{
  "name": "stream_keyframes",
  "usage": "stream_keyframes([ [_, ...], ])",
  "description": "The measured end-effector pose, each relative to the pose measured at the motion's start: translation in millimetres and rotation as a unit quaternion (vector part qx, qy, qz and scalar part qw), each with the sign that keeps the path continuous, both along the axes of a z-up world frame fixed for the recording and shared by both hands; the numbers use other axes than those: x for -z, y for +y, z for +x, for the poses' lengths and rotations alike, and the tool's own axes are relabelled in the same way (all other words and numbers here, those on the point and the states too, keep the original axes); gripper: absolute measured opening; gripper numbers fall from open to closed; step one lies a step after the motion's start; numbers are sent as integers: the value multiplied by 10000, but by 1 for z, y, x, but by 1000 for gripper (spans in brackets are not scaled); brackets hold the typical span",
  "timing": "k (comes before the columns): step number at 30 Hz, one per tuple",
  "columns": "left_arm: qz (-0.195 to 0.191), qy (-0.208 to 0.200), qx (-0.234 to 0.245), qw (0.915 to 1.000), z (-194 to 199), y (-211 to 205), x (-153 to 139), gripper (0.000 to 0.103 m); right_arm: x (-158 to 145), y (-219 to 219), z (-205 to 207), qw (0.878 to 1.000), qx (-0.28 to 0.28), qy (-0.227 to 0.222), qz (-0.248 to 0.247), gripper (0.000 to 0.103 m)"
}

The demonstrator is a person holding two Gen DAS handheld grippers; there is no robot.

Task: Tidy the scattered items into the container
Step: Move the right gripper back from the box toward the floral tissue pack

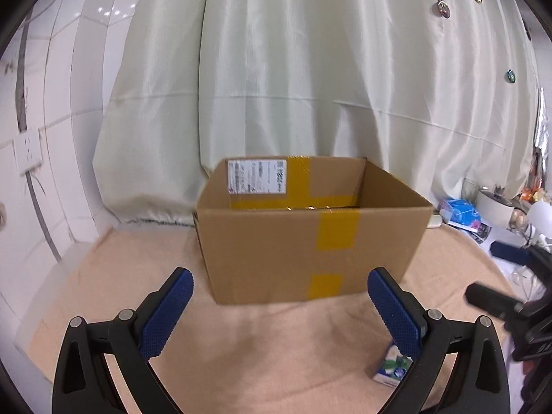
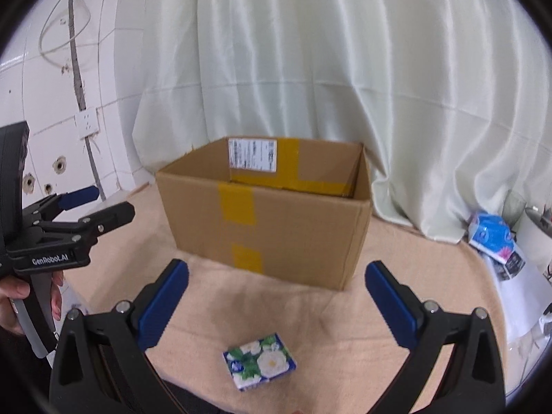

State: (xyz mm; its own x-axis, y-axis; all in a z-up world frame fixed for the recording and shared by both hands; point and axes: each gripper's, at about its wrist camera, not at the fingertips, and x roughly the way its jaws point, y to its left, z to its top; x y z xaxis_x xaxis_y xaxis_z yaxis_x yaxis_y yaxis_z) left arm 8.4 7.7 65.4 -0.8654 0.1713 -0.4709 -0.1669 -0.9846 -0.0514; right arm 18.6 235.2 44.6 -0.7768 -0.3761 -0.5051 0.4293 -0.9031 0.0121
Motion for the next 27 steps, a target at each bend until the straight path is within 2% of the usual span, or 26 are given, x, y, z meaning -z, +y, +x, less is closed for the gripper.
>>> stream_keyframes([
  [5,56,-230,15,9997,4,0,31,102,33,-4,14,9995,-278,-118,75,103],
  [8,-31,-342,-4,9994,3,1,49,102,52,-7,16,9993,-310,-188,127,103],
  [12,66,-428,16,9991,3,-2,66,102,78,-8,15,9986,-353,-360,142,103],
  [15,-115,-405,-134,9990,2,-1,79,102,92,-10,15,9981,-418,-406,205,103],
  [18,-142,-496,-84,9986,1,0,89,102,98,-13,15,9978,-404,-388,349,103],
  [27,-116,-703,-1,9975,-1,0,111,102,118,-13,14,9967,-497,-557,333,103],
])
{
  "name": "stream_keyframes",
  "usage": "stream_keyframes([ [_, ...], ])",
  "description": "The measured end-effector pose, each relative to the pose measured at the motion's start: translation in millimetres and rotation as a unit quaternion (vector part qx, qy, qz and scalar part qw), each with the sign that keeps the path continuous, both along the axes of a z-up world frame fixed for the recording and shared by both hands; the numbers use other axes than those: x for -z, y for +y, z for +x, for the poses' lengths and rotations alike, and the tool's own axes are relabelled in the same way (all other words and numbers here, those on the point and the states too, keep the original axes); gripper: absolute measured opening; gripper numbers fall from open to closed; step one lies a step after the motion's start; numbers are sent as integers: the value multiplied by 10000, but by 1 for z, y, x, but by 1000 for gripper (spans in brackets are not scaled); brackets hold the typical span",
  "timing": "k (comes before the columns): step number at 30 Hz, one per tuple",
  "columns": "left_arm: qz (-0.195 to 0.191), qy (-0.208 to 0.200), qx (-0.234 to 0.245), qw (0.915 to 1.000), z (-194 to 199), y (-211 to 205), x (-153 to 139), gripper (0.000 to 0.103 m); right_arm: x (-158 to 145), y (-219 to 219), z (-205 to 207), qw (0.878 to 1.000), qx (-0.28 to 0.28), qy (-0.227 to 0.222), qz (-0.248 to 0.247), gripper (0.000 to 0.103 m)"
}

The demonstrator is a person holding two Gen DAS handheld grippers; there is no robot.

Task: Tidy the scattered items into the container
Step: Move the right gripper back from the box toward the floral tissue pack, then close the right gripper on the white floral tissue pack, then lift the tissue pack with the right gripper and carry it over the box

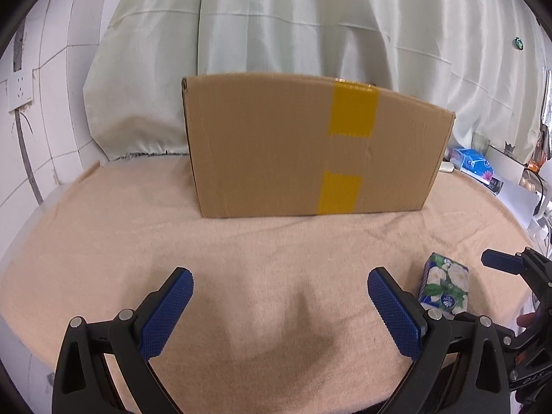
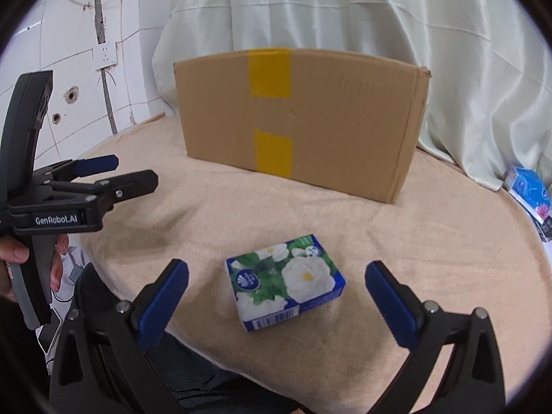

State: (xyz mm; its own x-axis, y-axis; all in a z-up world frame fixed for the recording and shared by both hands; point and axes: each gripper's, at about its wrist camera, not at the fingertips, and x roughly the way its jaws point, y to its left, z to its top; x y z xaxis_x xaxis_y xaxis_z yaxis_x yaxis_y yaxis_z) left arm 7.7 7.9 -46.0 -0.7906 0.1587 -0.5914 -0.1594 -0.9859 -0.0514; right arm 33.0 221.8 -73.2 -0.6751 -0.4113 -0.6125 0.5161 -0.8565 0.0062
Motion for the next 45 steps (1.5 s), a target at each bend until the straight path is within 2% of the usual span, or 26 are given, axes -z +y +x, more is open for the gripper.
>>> stream_keyframes([
  [13,4,-94,-106,9999,-9,-7,10,102,27,1,-16,9992,100,-378,48,103],
  [18,-38,-118,-78,9999,-12,-5,13,102,32,5,-21,9986,61,-526,-73,103],
  [20,-57,-131,-84,9999,-14,-4,14,102,33,5,-23,9988,59,-491,-54,94],
  [21,-61,-140,-92,9998,-15,-4,15,102,33,5,-23,9988,108,-473,-8,81],
  [22,-55,-147,-96,9998,-16,-4,15,102,31,8,-25,9988,267,-410,17,81],
  [26,-44,-135,-128,9998,-16,-5,15,102,24,16,-27,9978,204,-584,-255,81],
  [34,-30,-111,-179,9998,-17,-7,10,102,1,13,-18,9991,115,-276,-291,81],
  [42,-57,-144,-157,9998,-17,-6,12,102,10,-1,-22,9992,54,-359,-182,81],
  [45,-25,-111,-166,9998,-16,-6,10,102,5,-1,-20,9994,61,-284,-206,81],
])
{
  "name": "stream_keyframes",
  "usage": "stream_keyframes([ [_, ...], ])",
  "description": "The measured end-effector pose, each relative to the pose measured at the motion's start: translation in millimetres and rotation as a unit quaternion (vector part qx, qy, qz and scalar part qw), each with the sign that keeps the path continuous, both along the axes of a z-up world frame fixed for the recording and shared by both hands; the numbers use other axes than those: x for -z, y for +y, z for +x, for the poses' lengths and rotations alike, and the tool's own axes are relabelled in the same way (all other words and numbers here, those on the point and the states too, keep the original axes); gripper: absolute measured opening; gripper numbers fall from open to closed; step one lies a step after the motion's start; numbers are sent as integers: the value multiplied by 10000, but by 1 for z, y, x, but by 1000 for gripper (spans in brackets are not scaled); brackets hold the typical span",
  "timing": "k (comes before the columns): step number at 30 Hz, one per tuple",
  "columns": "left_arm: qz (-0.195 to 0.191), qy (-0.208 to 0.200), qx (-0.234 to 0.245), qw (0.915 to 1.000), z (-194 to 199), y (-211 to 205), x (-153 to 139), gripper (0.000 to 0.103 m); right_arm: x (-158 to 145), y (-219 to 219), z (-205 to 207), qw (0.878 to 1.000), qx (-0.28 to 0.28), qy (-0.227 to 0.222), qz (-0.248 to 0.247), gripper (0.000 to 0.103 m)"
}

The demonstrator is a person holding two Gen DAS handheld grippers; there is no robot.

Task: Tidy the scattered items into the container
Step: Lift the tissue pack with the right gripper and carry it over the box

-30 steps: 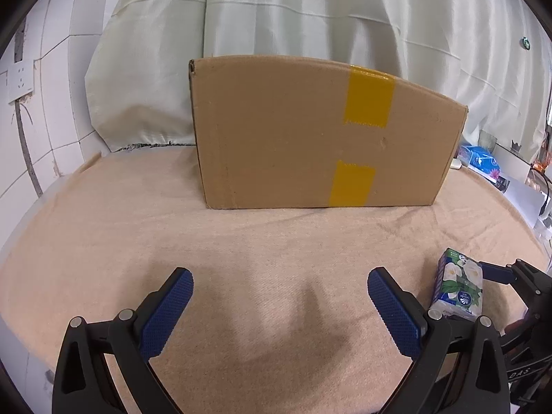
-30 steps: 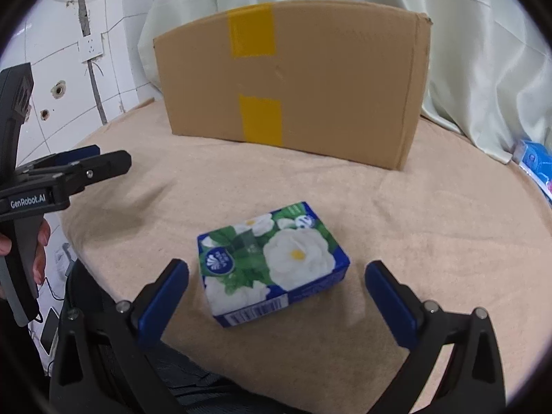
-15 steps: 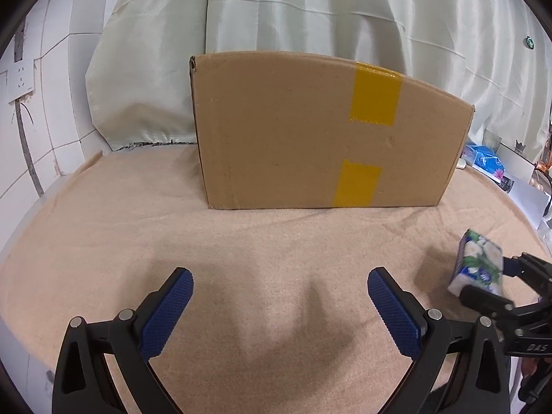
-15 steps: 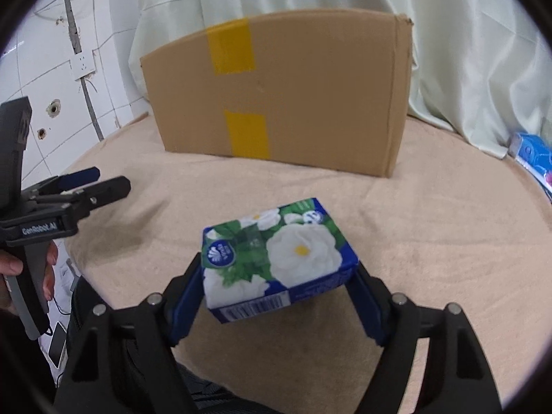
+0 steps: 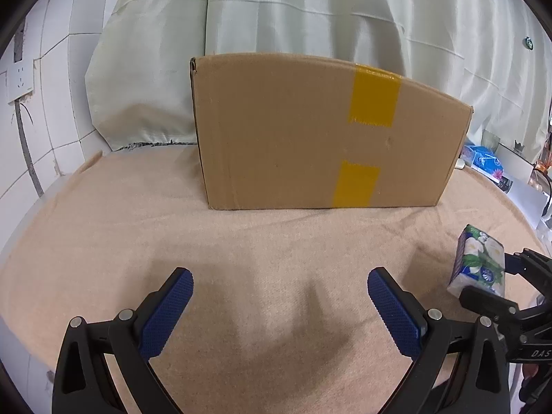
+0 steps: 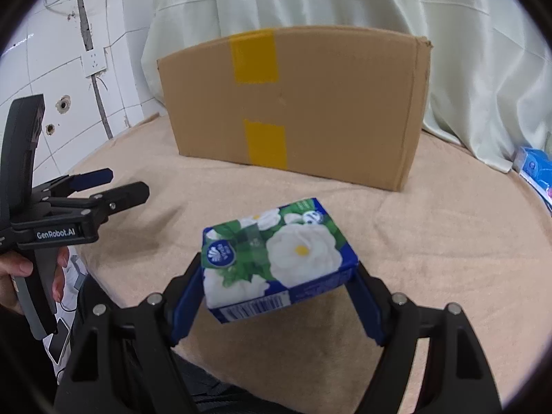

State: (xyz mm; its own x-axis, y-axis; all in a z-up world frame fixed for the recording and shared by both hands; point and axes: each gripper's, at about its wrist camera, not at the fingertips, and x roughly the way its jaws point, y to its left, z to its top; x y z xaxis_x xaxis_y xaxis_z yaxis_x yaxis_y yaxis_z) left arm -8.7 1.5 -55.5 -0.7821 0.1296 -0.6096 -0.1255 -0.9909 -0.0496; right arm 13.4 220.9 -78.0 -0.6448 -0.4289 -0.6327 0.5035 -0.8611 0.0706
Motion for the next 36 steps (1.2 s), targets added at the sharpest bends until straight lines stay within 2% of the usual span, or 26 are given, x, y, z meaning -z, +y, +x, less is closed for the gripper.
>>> stream_keyframes([
  [13,-42,-51,2,10000,-3,1,5,102,2,-2,1,10000,50,11,-37,81],
  [18,-54,113,-26,9999,-8,1,-14,102,-13,0,3,9997,126,173,-79,81],
  [23,20,510,-38,9987,-16,-1,-62,102,-63,2,0,9976,243,620,-177,81],
  [28,-86,851,-91,9963,-31,0,-111,102,-116,7,-12,9930,486,1022,-343,81],
  [32,-151,1092,-92,9939,-50,3,-148,102,-159,9,-30,9880,634,1343,-417,81],
  [36,-157,1265,-123,9918,-70,6,-175,102,-188,2,-50,9846,707,1541,-422,81],
])
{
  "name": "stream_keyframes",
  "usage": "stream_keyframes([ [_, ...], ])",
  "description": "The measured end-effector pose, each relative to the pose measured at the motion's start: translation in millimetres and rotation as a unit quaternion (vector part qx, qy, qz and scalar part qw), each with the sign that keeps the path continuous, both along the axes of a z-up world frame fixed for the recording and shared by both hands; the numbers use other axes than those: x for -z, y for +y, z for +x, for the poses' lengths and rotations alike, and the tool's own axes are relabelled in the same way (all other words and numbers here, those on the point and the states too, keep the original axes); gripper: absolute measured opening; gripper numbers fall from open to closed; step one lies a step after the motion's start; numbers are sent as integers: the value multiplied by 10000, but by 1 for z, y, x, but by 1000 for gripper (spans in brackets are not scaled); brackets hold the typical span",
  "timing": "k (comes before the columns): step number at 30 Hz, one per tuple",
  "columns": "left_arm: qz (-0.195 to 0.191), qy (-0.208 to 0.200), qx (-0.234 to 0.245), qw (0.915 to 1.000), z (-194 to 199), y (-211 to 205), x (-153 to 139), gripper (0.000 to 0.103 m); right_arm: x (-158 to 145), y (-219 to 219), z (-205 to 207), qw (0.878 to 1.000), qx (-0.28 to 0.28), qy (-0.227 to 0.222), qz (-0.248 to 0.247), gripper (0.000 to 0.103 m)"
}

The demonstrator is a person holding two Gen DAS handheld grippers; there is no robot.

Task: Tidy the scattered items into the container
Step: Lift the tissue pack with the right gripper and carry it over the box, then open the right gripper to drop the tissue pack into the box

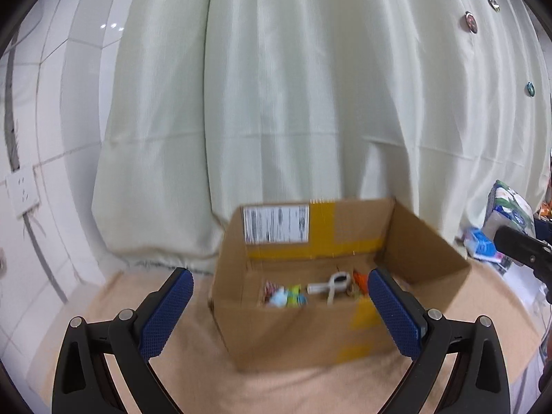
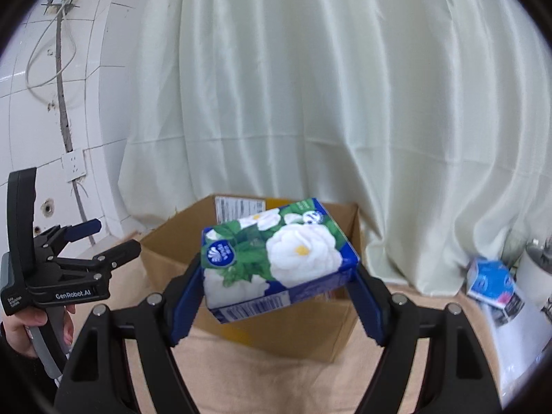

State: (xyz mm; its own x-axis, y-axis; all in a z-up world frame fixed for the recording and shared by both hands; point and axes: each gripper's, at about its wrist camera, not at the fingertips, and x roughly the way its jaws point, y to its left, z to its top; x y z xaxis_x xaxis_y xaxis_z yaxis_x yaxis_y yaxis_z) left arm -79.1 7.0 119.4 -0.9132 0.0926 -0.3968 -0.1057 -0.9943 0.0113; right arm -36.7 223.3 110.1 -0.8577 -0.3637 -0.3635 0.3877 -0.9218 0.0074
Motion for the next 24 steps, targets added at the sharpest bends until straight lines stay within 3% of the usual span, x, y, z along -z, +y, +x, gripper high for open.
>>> stream_keyframes([
  [5,-19,-37,26,10000,-38,6,-16,102,-20,-8,-35,9999,37,107,-4,81],
  [9,-92,-217,-30,9997,-73,11,-11,102,-19,-12,-61,10000,29,53,-55,81],
  [15,-302,-469,-58,9984,-114,25,15,102,5,-18,-107,9996,22,-281,-68,81],
  [24,-164,-679,-73,9975,-139,25,33,102,45,-24,-153,9965,26,-831,-38,81],
])
